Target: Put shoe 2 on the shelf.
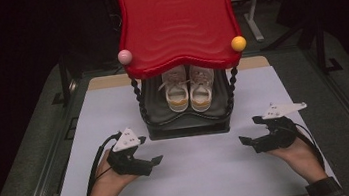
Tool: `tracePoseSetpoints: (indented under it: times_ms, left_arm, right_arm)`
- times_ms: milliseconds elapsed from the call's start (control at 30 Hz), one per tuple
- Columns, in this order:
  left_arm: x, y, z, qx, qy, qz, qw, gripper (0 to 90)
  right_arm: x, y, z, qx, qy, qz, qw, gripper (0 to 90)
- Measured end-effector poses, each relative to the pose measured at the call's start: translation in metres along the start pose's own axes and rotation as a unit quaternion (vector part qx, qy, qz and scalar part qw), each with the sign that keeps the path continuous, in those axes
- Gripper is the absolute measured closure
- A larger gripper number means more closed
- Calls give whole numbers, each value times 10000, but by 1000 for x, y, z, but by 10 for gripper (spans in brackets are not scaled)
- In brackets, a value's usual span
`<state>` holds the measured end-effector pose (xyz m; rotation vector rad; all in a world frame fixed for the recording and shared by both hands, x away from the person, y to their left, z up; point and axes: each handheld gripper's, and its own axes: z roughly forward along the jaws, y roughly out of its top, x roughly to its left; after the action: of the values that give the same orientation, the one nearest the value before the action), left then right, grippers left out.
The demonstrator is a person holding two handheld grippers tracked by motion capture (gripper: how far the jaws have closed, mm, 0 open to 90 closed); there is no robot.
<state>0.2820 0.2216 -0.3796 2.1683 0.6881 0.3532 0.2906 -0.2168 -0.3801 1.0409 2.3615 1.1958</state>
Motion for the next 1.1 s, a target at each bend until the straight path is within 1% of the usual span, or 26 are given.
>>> tracePoseSetpoints:
  times_ms: [100,333,433,467,600,667,767,833,900,933,967,1067,1100]
  left_arm:
    - [2,-12,-4,110,79,-42,9999,164]
    - [8,-44,-13,383,211,-192,9989,153]
    - [9,-56,-16,456,274,-263,9982,144]
    - [10,-62,-18,516,300,-285,9978,142]
    - [12,-78,-23,634,419,-339,9965,133]
    - [14,-88,-26,679,469,-389,9958,133]
    - [18,-97,-28,732,545,-448,9948,133]
    - [20,-104,-29,747,594,-452,9944,132]
    - [21,-109,-29,751,591,-512,9941,132]
    - [22,-110,-30,703,576,-529,9945,131]
    - [23,-112,-30,660,565,-541,9947,130]
    - [24,-115,-30,536,517,-480,9961,129]
    - [24,-116,-30,491,507,-497,9963,129]
  right_arm:
    - [-3,-12,-4,92,-18,76,9999,139]
    - [-9,-41,-11,382,-208,246,9987,131]
    - [-11,-53,-13,447,-291,288,9982,102]
    - [-12,-56,-14,465,-322,298,9980,91]
    - [-15,-69,-16,585,-616,366,9957,88]
    - [-18,-75,-16,650,-658,431,9948,84]
    - [-19,-83,-15,723,-689,475,9939,54]
    - [-20,-88,-12,834,-685,522,9928,28]
    - [-21,-93,-10,921,-707,504,9920,20]
    - [-21,-96,-8,955,-724,487,9916,16]
    - [-21,-98,-7,934,-736,438,9919,10]
    - [-21,-103,-8,757,-727,395,9937,4]
    - [-21,-103,-8,747,-728,388,9938,4]
